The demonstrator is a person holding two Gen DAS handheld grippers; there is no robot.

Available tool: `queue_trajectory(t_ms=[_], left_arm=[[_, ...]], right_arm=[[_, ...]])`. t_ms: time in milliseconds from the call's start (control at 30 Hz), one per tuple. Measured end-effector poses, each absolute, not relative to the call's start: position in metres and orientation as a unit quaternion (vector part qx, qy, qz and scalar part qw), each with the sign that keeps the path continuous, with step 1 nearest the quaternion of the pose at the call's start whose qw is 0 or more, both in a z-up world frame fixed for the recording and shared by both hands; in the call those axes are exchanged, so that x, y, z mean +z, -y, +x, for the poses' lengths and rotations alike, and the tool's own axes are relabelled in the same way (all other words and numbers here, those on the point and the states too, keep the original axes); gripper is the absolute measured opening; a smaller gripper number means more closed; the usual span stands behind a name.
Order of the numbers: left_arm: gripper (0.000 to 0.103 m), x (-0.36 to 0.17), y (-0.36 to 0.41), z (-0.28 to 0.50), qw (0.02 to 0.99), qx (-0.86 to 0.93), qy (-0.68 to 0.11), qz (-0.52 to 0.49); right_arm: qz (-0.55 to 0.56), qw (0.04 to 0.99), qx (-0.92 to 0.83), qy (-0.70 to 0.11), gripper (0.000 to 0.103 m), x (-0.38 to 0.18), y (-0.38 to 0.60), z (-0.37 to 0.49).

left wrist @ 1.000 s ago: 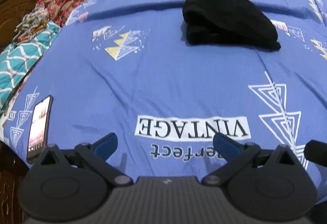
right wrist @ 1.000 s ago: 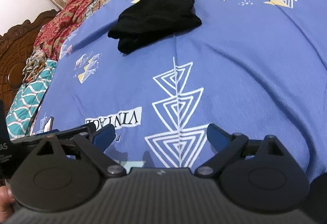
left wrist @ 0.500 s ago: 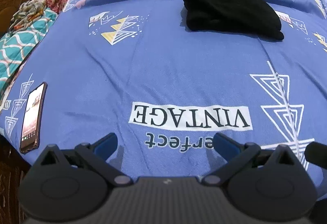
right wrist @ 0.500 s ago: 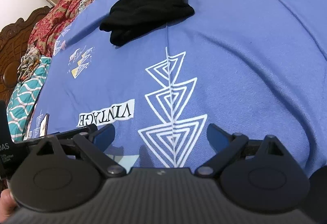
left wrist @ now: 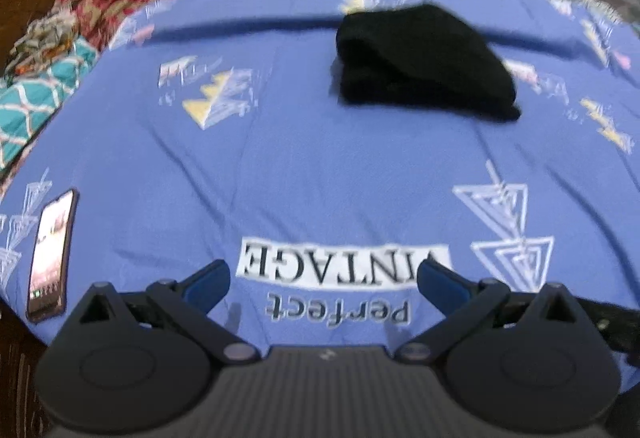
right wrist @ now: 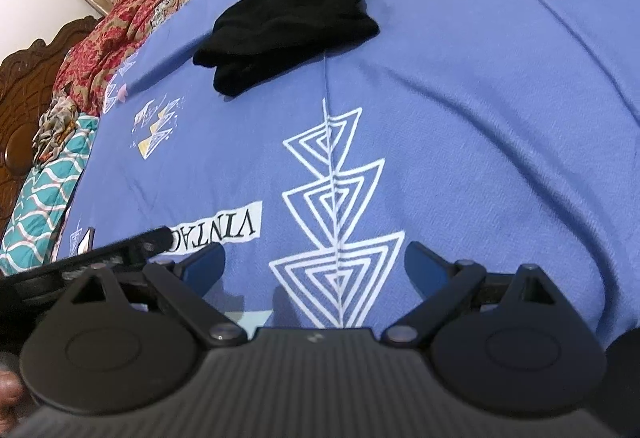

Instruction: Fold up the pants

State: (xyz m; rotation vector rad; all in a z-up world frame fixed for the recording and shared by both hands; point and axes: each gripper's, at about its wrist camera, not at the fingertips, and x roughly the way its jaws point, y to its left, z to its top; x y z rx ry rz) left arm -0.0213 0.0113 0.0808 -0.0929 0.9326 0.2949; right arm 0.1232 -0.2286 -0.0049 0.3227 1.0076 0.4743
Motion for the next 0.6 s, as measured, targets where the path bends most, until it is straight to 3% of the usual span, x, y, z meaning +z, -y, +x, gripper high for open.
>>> queue_trajectory(t_ms=[600], left_arm=[[0.103,0.104,-0.008,-0.027,0.887,0.159,-0.432,-0.019]], right_arm=[[0.144,0.858,0.223,-0.440,0.098,0.003,0.229,0.119]])
